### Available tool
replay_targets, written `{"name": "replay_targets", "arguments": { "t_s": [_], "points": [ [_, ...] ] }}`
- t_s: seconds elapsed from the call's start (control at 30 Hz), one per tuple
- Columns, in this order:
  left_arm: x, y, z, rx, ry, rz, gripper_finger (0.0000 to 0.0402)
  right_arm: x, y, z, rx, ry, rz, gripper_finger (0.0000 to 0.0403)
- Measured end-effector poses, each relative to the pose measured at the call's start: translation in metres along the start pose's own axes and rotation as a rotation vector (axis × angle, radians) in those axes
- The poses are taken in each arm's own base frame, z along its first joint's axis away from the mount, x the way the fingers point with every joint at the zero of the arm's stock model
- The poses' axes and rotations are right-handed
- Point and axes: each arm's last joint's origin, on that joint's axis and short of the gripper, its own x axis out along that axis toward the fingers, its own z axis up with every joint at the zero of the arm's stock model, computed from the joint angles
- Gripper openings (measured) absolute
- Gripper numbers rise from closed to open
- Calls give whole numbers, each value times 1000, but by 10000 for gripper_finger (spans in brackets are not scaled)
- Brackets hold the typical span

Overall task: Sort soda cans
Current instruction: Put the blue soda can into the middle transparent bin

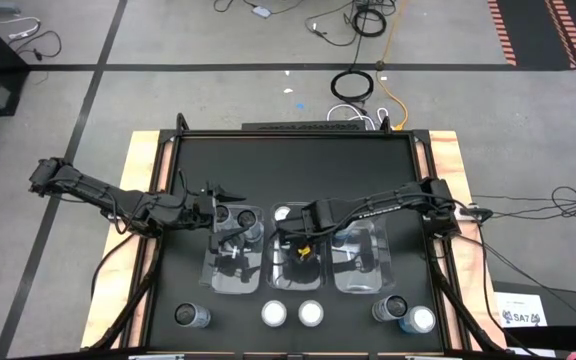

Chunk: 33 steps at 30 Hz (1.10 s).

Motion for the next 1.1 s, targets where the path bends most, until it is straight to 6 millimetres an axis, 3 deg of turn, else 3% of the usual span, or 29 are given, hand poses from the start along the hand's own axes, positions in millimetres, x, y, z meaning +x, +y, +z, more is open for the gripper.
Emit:
{"name": "replay_targets", "arguments": {
  "t_s": [0.47,1.1],
  "points": [
    [0,0,0,4,3,0,397,-5,-2,-2,27,9,13,276],
    [0,0,0,-2,3,0,397,-6,-2,-3,18,9,8,279]
  ]
}}
